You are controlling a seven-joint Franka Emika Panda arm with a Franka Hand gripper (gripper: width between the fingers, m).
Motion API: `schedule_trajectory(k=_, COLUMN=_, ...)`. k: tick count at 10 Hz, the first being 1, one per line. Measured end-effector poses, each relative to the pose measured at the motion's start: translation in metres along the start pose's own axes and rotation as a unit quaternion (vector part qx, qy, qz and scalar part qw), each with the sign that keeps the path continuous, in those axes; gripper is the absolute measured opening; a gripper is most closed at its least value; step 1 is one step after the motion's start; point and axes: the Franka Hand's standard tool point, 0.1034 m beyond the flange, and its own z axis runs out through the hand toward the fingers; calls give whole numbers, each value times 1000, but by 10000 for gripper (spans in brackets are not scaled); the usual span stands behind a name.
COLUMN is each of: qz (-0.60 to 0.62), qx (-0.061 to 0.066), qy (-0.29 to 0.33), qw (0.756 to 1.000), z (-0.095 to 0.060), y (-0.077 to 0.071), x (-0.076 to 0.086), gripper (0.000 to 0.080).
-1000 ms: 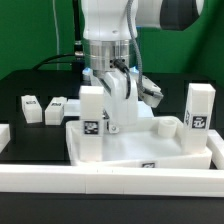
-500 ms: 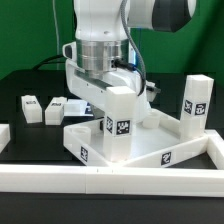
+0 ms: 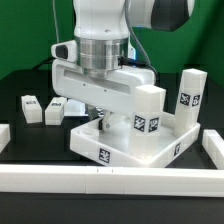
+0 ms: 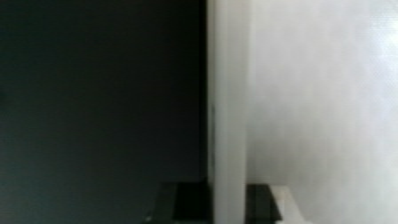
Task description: Assemble desk
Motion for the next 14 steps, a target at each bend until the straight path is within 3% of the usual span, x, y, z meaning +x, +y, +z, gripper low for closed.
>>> schedule_trajectory(k=3, qz=-102, qx=-2, qy=0, qw=995, z=0, y=-1, x=0, gripper=61)
schedule_trajectory(k=7, qz=-230, qx=-19, qy=9, qw=973, z=2, y=-17, x=11, gripper=61)
schedule_trajectory(k=9, qz=-306, qx=-20, qy=20, qw=952, z=2, y=-23, x=16, gripper=61)
schedule_trajectory(k=12, qz=-393, qx=-25, qy=18, qw=919, z=1, y=-21, x=18, gripper=61)
schedule_trajectory(k=14, qz=-412, qx=-25, qy=20, qw=911, z=-2, y=-35, x=21, gripper=61)
